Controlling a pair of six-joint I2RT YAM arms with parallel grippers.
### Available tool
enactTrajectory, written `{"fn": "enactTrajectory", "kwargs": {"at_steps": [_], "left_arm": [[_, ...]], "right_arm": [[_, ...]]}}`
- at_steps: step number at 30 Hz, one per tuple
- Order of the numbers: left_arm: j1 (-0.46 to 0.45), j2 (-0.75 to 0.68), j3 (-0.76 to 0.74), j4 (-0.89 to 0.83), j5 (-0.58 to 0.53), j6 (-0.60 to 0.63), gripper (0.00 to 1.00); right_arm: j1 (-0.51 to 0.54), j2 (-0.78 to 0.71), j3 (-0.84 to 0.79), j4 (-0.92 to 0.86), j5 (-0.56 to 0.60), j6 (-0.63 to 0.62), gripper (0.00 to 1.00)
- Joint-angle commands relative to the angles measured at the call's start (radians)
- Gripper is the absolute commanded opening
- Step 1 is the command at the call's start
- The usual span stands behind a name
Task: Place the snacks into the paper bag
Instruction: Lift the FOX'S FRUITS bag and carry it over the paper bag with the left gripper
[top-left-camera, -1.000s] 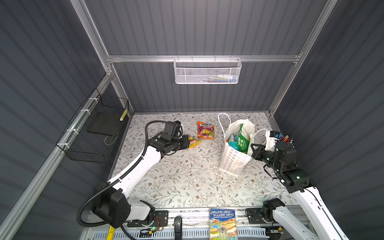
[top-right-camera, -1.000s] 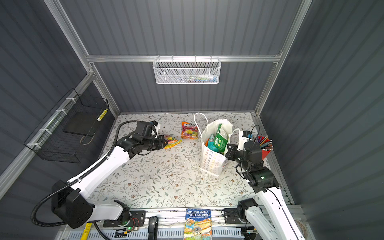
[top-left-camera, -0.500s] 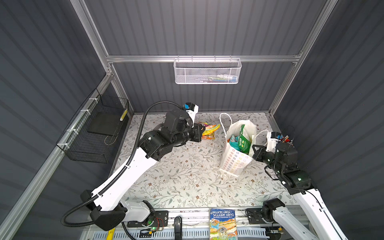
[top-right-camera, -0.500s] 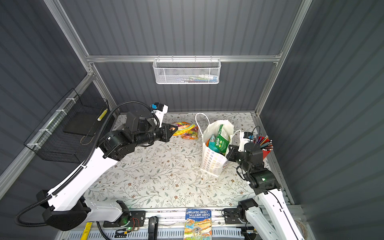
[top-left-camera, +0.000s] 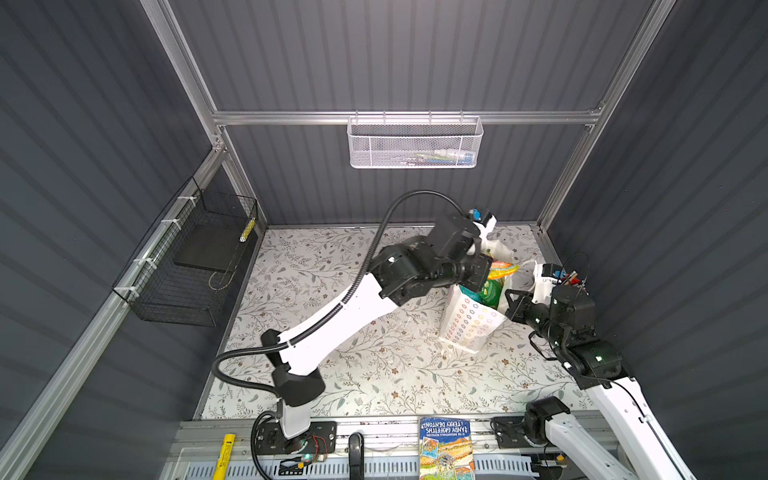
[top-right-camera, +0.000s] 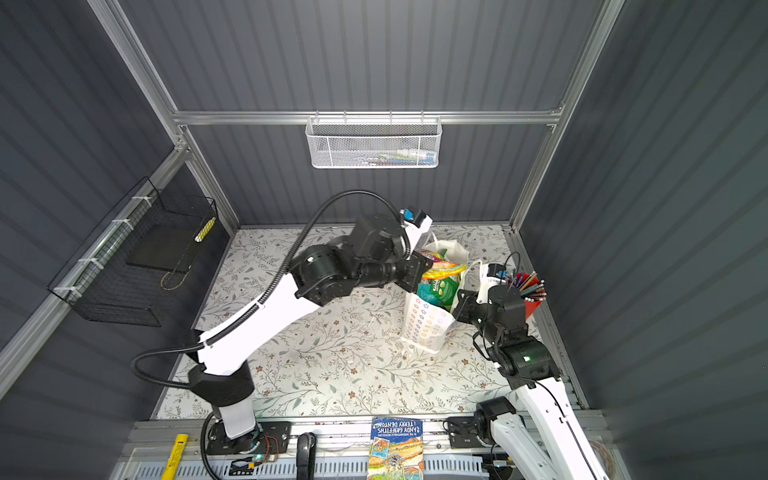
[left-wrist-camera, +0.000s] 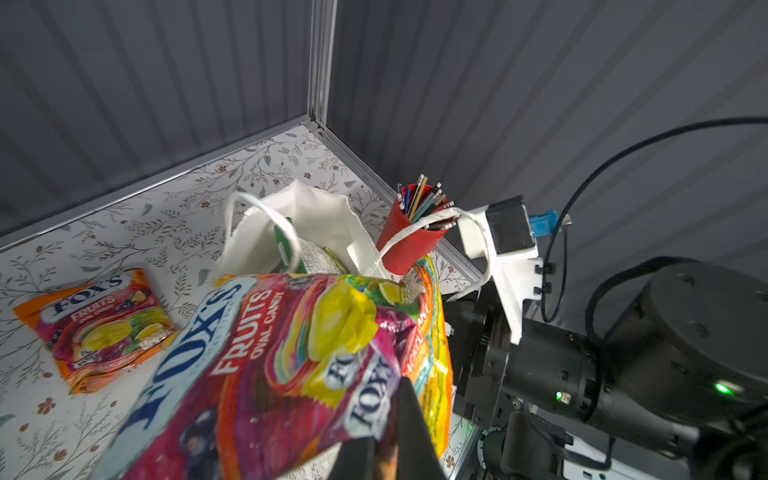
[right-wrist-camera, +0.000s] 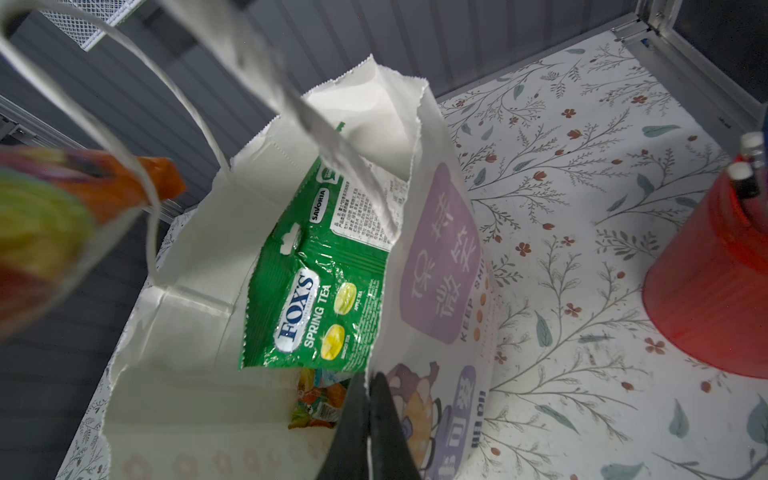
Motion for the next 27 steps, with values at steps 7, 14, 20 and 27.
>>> {"fn": "enactTrajectory", "kwargs": {"at_steps": [7,14,20,27], "left_arm": [[-0.047,0.047,0.076,-0.037,0.019,0.002,0.00],[-0.076,-0.085,0.047,0.033,-0.068,-0.005,0.00],[-0.090,-0.149,0.046,0.046,-0.085,0.014,0.00],[-0.111,-0.152,0.037,0.105,-0.010,0.021,0.00]], "right_arm": [[0.007,-0.005,0.030,0.005,0.004,-0.019,0.00],[0.008,-0.001,0.030,0.006,0.003,-0.020,0.00],[0.008,-0.002,0.030,0.006,0.005,-0.019,0.00],[0.008,0.006,0.030,0.007,0.000,-0.019,0.00]]}}
